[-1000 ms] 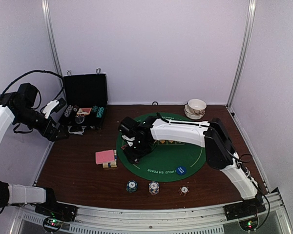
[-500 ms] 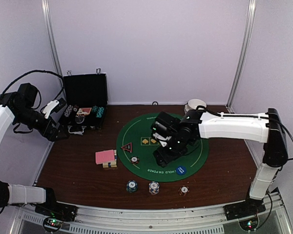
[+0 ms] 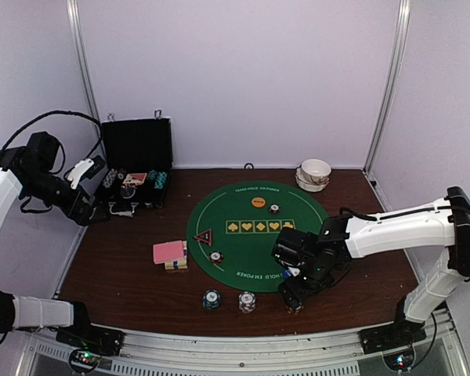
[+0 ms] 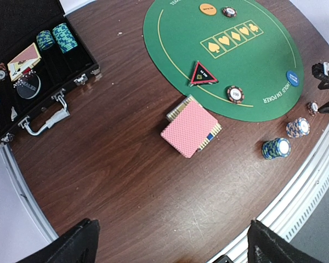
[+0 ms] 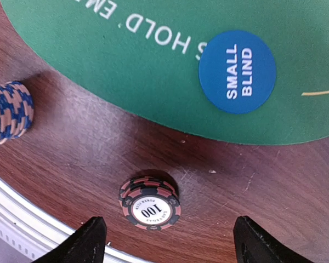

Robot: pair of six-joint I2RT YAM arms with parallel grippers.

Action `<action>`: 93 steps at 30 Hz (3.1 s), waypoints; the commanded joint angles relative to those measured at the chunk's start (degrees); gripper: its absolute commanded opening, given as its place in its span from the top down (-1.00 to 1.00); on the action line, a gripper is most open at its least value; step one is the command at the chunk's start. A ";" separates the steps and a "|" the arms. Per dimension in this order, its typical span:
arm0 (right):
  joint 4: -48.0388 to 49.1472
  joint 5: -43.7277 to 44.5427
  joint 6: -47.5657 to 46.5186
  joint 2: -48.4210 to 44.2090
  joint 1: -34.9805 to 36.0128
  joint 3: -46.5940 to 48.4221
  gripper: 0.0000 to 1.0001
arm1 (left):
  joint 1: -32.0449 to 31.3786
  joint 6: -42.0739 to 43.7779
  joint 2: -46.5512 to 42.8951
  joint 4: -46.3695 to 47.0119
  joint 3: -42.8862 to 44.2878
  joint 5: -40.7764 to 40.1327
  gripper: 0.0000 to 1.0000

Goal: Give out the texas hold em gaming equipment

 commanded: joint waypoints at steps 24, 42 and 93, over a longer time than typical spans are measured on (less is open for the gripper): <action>7.64 -2.40 2.52 6.84 2.55 -3.38 -0.16 | 0.33 0.31 0.12 -0.81 1.51 0.57 -0.95; -1.80 0.32 0.03 2.95 2.54 1.91 0.39 | 0.37 0.48 -0.23 -1.20 1.51 0.61 -0.95; -3.11 4.24 -9.63 3.00 -12.49 13.75 -0.36 | 0.33 1.04 -0.04 -1.37 2.39 0.01 -0.95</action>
